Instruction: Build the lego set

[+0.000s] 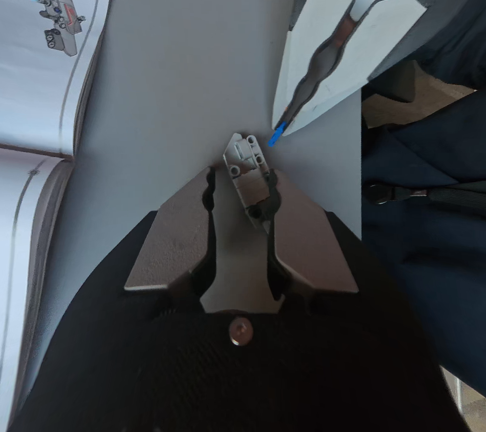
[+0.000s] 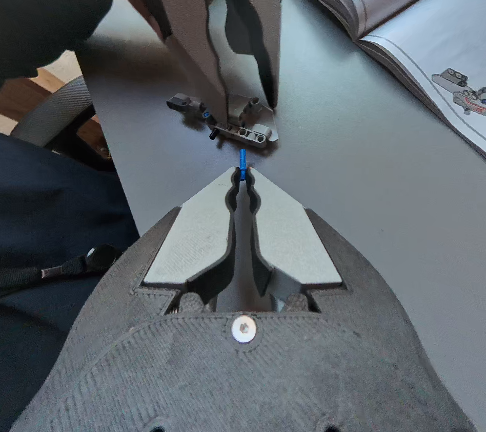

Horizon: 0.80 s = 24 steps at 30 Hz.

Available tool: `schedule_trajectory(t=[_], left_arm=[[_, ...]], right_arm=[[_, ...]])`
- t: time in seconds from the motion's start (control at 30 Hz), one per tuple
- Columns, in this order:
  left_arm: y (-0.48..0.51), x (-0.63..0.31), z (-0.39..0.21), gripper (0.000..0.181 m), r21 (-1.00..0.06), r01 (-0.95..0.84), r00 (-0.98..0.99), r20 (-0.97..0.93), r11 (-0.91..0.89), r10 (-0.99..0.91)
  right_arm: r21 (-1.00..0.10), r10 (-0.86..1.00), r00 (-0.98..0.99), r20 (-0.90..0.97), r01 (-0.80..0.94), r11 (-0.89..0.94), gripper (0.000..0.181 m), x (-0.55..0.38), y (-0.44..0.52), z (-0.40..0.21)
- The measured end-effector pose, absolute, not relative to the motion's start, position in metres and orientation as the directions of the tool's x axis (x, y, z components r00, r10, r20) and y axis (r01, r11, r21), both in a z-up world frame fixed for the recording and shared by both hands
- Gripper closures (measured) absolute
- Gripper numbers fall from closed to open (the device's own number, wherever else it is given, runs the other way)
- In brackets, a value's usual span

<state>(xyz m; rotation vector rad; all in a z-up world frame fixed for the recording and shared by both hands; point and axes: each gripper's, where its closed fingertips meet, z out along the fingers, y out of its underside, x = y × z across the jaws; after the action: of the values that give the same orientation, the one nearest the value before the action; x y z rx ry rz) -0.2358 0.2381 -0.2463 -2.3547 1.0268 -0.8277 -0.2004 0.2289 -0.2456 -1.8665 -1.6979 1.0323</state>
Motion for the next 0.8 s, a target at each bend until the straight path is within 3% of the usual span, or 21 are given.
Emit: schedule_trajectory(t=[0.13, 0.8], left_arm=[[0.2380, -0.2291, -0.2480, 0.157, -0.618, -0.444, 0.568, 0.366, -0.649, -0.737], [0.2411, -0.2298, -0.2483, 0.154, -0.708, -0.265, 0.742, 0.285, -0.655, -0.607]], right_arm=[[-0.731, 0.968, -0.005, -0.252, 0.657, -0.187, 0.180, -0.2011, 0.2314, -0.2480], [-0.711, 0.960, 0.040, -0.276, 0.664, -0.232, 0.180, -0.2102, 0.2397, -0.2513]])
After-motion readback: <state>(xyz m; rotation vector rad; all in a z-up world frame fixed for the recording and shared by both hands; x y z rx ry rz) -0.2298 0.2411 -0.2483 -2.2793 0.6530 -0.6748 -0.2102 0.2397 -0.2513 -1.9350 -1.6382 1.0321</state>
